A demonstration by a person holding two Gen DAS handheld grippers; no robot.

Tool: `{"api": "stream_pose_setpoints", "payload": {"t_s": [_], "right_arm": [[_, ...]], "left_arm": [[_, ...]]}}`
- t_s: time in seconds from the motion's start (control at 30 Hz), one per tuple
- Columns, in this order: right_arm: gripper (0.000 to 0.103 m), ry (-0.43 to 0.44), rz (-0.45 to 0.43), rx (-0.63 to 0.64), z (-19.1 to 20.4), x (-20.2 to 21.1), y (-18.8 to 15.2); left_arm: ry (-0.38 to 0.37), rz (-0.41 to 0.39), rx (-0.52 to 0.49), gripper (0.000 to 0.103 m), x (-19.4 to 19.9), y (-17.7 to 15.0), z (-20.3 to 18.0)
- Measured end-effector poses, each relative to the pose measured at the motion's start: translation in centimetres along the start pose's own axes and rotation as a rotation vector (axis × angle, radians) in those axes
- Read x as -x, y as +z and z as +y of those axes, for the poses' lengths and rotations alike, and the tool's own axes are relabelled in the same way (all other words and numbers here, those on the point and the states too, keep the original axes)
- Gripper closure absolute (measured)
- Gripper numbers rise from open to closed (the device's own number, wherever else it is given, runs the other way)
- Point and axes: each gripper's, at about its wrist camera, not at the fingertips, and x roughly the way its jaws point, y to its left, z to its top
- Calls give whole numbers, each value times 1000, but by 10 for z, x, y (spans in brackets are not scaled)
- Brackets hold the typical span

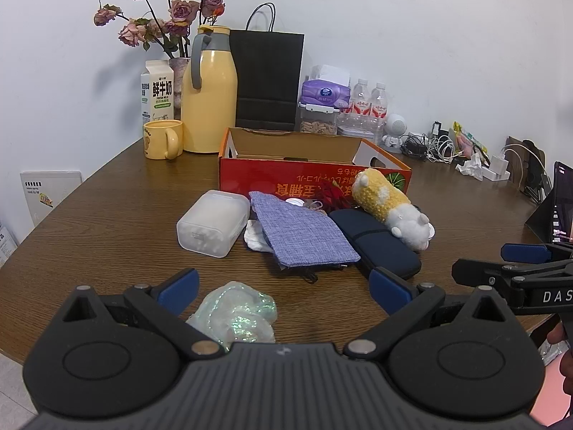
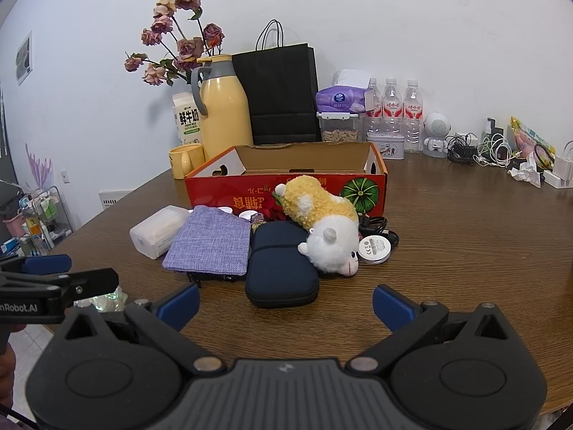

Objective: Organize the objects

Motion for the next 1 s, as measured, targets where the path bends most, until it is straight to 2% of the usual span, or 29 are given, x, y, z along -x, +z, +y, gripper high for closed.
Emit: {"api": "stream_pose_setpoints", "payload": {"t_s": [1.0], "right_arm": [[0,1,2,3,1,-1,0]], "left_arm": [[0,0,4,0,-1,0,1]]}}
